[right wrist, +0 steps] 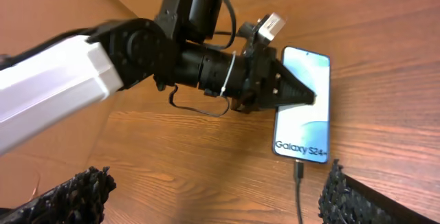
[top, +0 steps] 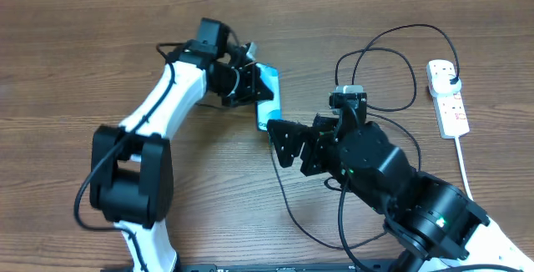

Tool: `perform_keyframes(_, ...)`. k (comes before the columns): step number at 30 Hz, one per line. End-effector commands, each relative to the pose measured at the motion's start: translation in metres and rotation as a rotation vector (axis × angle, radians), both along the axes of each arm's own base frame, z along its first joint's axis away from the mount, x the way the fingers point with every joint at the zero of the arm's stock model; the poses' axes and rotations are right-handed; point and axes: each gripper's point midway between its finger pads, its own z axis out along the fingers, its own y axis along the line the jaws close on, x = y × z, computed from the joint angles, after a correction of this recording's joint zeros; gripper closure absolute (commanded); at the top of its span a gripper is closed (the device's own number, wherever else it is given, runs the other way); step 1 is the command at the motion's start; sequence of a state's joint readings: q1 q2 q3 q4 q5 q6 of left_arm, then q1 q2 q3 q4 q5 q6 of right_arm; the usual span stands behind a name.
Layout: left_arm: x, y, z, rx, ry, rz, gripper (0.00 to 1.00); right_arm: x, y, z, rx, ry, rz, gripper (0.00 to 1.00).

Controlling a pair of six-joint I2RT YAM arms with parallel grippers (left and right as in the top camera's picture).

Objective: Plug charger to phone and switch on socket
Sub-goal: 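Lower the plugged-in phone onto the table with the left gripper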

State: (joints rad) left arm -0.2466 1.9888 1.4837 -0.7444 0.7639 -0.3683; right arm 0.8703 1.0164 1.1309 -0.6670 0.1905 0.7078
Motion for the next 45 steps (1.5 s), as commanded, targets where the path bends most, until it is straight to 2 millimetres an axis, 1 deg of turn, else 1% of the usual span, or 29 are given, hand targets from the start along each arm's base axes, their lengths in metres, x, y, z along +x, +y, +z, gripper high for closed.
perform_keyframes(1,0.003,-0.001,-0.005,-0.105,-0.001,-0.071,0.96,0.005,0.0,-0.001,0.011,0.013,-0.032,0.0)
perform_keyframes(3,0.004,0.003,-0.021,-0.099,0.032,-0.065,0.96,0.006,0.001,-0.003,0.004,0.018,-0.032,0.0)
perform_keyframes(6,0.0,0.003,-0.039,-0.112,0.078,-0.074,0.96,0.006,0.001,-0.005,0.0,0.022,-0.032,0.0)
perform_keyframes(10,-0.005,-0.002,-0.055,-0.158,0.144,-0.08,0.95,0.006,0.001,-0.005,-0.002,0.023,-0.032,0.0)
perform_keyframes(13,-0.007,-0.002,-0.064,-0.159,0.157,-0.089,0.94,0.006,0.001,-0.007,-0.006,0.027,-0.032,0.0)
perform_keyframes(18,-0.008,-0.001,-0.066,-0.155,0.129,-0.115,0.91,0.004,-0.002,-0.012,-0.027,0.043,-0.033,0.0)
perform_keyframes(23,-0.006,0.005,-0.076,-0.091,0.121,-0.106,0.91,0.0,-0.005,-0.02,-0.054,0.067,-0.032,0.0)
perform_keyframes(26,-0.006,0.005,-0.078,-0.089,0.103,-0.124,0.91,-0.001,-0.007,-0.023,-0.068,0.078,-0.033,0.0)
perform_keyframes(36,-0.001,0.005,-0.078,-0.088,0.064,-0.136,0.86,-0.002,-0.007,-0.024,-0.069,0.083,-0.027,0.0)
perform_keyframes(40,-0.001,0.007,-0.081,-0.067,0.062,-0.133,0.8,-0.002,-0.007,-0.024,-0.065,0.085,-0.029,0.0)
perform_keyframes(42,-0.001,0.007,-0.081,-0.067,0.062,-0.133,0.75,-0.002,-0.007,-0.024,-0.043,0.102,-0.045,0.0)
perform_keyframes(43,-0.001,0.007,-0.081,-0.067,0.062,-0.133,0.74,-0.002,-0.007,-0.024,-0.039,0.106,-0.049,0.0)
perform_keyframes(45,-0.001,0.007,-0.081,-0.067,0.063,-0.133,0.68,-0.002,-0.007,-0.024,-0.035,0.108,-0.052,0.0)
